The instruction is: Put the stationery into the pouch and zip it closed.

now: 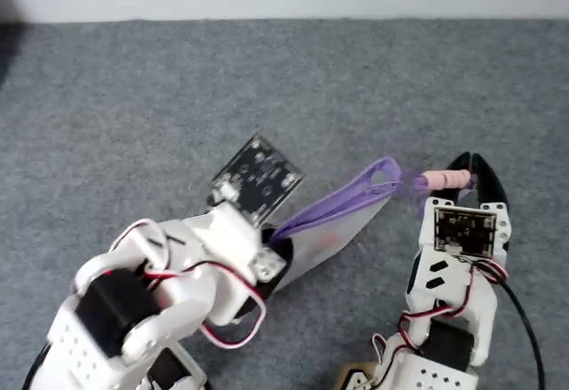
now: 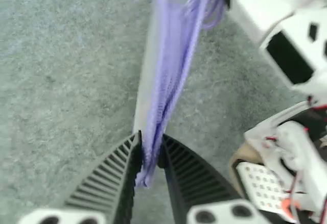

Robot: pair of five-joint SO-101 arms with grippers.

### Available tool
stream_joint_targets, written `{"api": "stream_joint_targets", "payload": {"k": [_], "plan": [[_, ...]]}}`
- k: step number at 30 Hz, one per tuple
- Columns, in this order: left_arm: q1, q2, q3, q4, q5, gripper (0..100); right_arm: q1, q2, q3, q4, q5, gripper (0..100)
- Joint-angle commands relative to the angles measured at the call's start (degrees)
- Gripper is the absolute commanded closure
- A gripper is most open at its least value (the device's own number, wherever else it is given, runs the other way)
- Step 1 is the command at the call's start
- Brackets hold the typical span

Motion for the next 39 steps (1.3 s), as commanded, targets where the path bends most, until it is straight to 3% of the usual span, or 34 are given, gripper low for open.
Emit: {"api": "stream_joint_targets", "payload": {"k": [1, 10, 15, 24, 31, 39], "plan": [[-7.82, -7.82, 1.89, 3.25, -4.31, 99, 4.79, 0.84, 0.97, -0.13, 0.53, 99.1], [-14.86, -18.11, 6.2, 3.25, -10.2, 99, 4.97, 0.22, 3.16, -0.57, 2.46, 99.1], [-15.47, -19.52, 9.19, 2.99, -9.85, 99, 3.91, 0.22, 1.05, -0.31, 1.58, 99.1], [-15.65, -19.52, 12.0, -7.12, -9.76, 98, 0.66, 0.22, -1.23, -0.31, 1.32, 99.1], [-15.65, -19.87, 16.13, -10.81, -5.01, 85, -7.34, 0.22, -5.89, 0.04, 1.67, 99.1], [-17.49, -19.78, 17.27, -13.54, -1.32, 83, -19.91, 0.13, -10.73, 6.2, 3.43, 99.1]]}}
